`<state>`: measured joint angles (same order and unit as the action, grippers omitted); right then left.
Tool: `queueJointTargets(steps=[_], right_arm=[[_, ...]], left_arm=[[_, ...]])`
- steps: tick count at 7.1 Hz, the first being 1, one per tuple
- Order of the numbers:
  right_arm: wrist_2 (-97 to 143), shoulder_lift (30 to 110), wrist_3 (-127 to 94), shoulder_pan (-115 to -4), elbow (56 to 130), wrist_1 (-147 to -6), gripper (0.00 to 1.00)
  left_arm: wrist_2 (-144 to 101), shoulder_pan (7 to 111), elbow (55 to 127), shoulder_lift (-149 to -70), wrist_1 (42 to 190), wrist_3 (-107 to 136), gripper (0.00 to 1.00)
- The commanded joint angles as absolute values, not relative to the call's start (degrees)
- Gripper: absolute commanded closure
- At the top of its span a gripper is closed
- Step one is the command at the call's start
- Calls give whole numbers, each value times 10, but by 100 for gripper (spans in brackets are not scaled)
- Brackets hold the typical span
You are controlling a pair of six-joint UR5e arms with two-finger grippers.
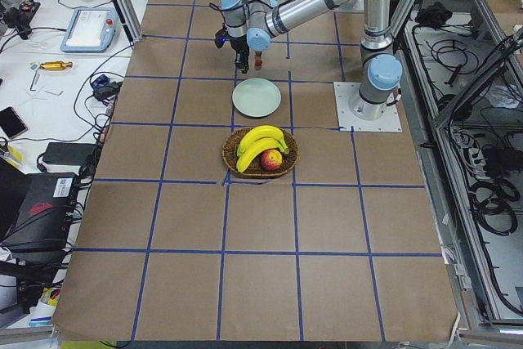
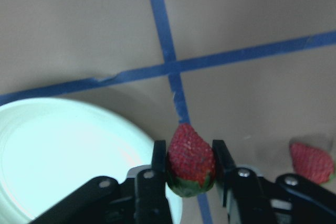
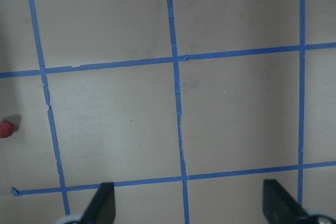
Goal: Collect all strawberries into plate
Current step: 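Carry the strawberry over the plate and open the left gripper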
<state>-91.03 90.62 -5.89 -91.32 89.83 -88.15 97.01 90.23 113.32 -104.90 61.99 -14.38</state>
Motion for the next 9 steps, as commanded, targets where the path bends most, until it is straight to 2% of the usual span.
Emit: queueJointTargets(steps=[1,2,3,4,5,7,9], right_arm=[[-911,906,-59,-913,898,-882,0],[-911,906,-59,-913,898,-882,0],[-911,906,-59,-913,898,-882,0],[-911,906,-59,-913,898,-882,0],[-911,906,-59,-913,898,-882,0],[-910,905,-59,-913,895,-882,0],[-908,906,-60,-913,897,-882,0]], left_arm=[[976,842,1209,-1010,615,-230,82],[976,828,1217,-1010,610,-241,76],[972,827,1214,-1012,606,-242,27],[973,827,1211,-1012,606,-243,9],[971,832,1199,-1013,601,-235,0],[899,899,1147,-1034,606,-54,0],[895,939,1125,-1058,601,53,1]])
